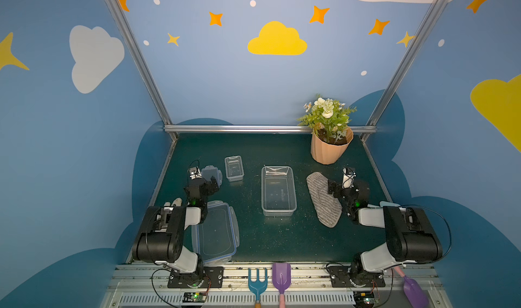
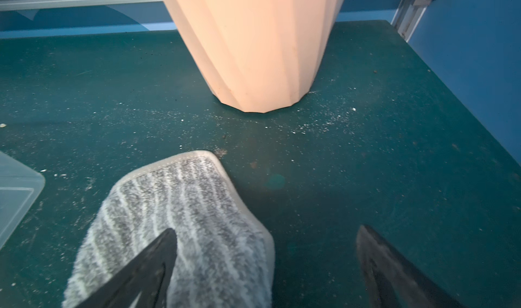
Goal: Wipe the insides of the lunch boxes
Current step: Reset both arms
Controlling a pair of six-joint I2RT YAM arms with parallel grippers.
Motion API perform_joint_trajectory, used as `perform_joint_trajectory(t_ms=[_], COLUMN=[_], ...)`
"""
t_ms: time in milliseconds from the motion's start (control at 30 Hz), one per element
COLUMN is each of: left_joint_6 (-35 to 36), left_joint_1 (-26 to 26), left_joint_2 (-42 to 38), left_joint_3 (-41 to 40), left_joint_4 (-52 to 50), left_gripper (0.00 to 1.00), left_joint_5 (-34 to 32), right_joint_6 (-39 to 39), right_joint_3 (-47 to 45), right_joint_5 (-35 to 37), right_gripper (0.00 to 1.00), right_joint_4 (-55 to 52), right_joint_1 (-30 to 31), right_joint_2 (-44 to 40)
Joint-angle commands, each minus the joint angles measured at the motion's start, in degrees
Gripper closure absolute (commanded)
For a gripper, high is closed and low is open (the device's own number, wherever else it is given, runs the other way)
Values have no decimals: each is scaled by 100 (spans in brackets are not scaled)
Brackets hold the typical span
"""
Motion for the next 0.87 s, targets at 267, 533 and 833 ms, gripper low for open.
perform_joint_trajectory(t_ms=[267,533,833], left_joint_6=[86,86,86], left_joint_1=[-10,-12,-12], left_joint_2=[-53,-51,-53], left_joint_3=[-2,-2,-2], left_joint_4=[11,11,7], left_gripper=[0,0,0], left_joint_5=[-12,-12,-8], right_joint_6=[-32,-20,-34], right_joint_3=[114,149,127], right_joint_5=[54,42,88], right_gripper=[3,3,3], right_joint_4=[-78,-112,-84], right_joint_1=[83,76,100], right_joint_2=[-102,-76,-82])
